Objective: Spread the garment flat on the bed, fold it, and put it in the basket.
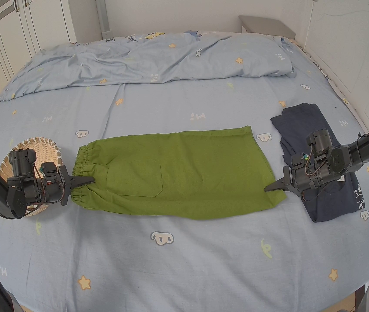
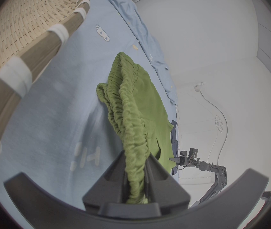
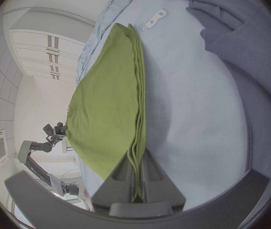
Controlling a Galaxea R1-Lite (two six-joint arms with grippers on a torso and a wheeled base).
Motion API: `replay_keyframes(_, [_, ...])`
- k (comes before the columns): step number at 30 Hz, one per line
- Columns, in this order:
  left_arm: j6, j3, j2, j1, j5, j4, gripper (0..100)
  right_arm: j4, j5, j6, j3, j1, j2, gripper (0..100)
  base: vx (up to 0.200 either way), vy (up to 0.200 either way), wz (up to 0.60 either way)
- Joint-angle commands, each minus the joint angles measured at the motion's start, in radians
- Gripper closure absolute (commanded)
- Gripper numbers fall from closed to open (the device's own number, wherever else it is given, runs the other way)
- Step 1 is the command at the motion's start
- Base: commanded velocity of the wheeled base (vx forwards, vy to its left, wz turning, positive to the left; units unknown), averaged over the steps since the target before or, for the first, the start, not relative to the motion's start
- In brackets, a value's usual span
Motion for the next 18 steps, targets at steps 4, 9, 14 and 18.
replay_keyframes(4, [0.006, -0.001, 0.006, 0.002, 0.0, 0.002, 100, -0.004, 0.0, -0.002, 0.006, -0.011, -0.059, 100, 0.0, 0.0, 0.0])
replay_keyframes(9, [0.006, -0.001, -0.006, 0.005, -0.003, 0.023, 100, -0.001, -0.003, -0.002, 0.077, -0.011, -0.163, 100, 0.0, 0.0, 0.0])
replay_keyframes(14, [0.024, 0.017, -0.025, -0.001, -0.004, 0.114, 100, -0.003, -0.01, -0.005, 0.179, -0.01, -0.212, 100, 0.0, 0.0, 0.0])
replay_keyframes(18, [0.115, 0.065, -0.062, 0.007, -0.004, 0.203, 100, -0.016, -0.011, -0.05, 0.344, -0.01, -0.263, 100, 0.0, 0.0, 0.0])
